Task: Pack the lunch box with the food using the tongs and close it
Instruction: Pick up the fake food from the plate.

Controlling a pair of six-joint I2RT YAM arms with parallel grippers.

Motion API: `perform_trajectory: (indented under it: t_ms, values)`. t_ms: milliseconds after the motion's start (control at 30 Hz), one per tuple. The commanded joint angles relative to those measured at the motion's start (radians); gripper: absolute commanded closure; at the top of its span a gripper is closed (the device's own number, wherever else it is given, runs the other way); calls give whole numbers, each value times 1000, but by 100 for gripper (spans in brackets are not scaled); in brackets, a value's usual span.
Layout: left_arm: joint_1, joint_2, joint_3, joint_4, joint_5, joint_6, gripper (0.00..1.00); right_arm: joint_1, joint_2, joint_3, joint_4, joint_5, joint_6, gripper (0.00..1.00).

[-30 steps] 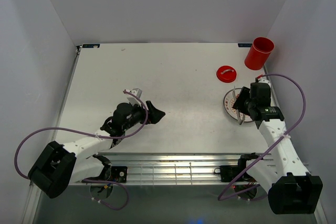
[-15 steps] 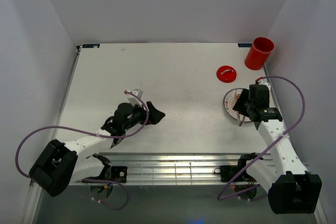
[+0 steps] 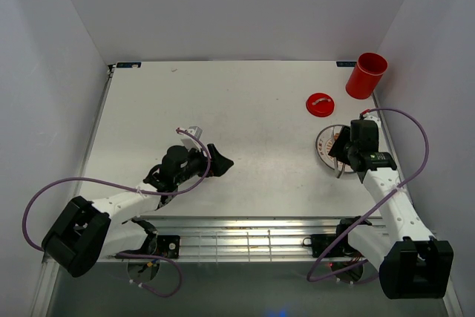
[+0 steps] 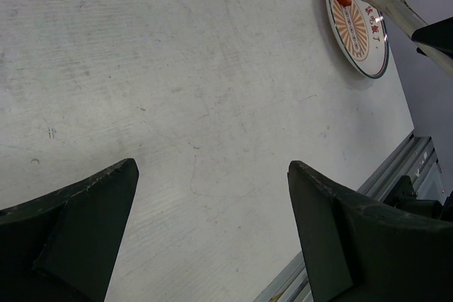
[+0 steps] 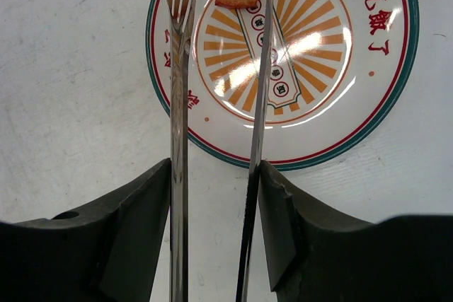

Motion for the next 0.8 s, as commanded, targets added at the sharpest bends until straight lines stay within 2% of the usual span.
perform_trajectory:
  t_ms: [0, 767]
  values:
    - [-4, 2, 25, 5, 14, -1, 3, 5, 21, -5, 64, 7, 12, 44]
    - [-4, -8, 25, 2, 11, -2, 3, 3, 65, -72, 140, 3, 51, 48]
